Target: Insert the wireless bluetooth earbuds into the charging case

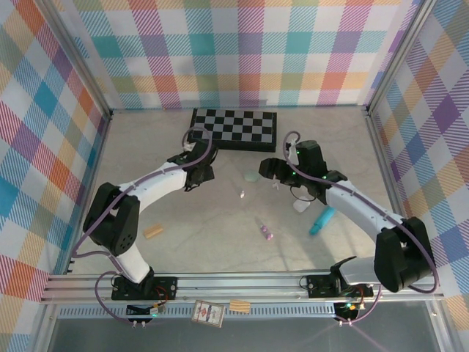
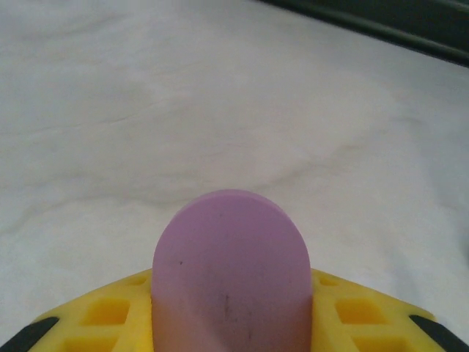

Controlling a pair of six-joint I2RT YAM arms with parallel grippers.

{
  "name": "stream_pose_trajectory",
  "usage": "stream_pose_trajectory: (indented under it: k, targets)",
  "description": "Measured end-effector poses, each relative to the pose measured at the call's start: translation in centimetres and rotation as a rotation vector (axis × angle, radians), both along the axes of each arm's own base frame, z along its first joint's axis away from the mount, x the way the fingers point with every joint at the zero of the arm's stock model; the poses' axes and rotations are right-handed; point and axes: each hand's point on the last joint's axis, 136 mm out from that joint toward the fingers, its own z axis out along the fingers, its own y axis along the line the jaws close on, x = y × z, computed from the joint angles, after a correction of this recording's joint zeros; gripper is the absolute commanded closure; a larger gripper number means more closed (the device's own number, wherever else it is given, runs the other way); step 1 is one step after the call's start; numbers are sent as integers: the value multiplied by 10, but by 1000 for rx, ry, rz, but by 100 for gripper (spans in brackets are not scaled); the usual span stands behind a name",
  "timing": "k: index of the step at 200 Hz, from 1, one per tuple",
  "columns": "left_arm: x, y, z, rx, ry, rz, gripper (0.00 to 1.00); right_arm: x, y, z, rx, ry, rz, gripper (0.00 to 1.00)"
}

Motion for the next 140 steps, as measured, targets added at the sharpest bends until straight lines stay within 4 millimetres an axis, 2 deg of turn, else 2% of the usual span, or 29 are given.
stream_pose_trajectory:
  k: [33, 55, 77, 103, 140]
  targets:
    - [-7, -41, 22, -4, -101, -265, 71, -11, -12, 16, 38, -9, -5, 23]
    - [-24, -67, 41, -10, -180, -480, 66, -20, -16, 25, 58, -8, 7, 23]
    - [-43, -90, 63, -51, -265, -690, 69, -28, -14, 30, 83, 5, 33, 23]
    - [-65, -111, 85, -97, -360, -906, 68, -37, -10, 28, 105, 43, 65, 25]
    - [-92, -133, 103, -153, -465, -1135, 67, -48, -2, 31, 151, 78, 127, 28]
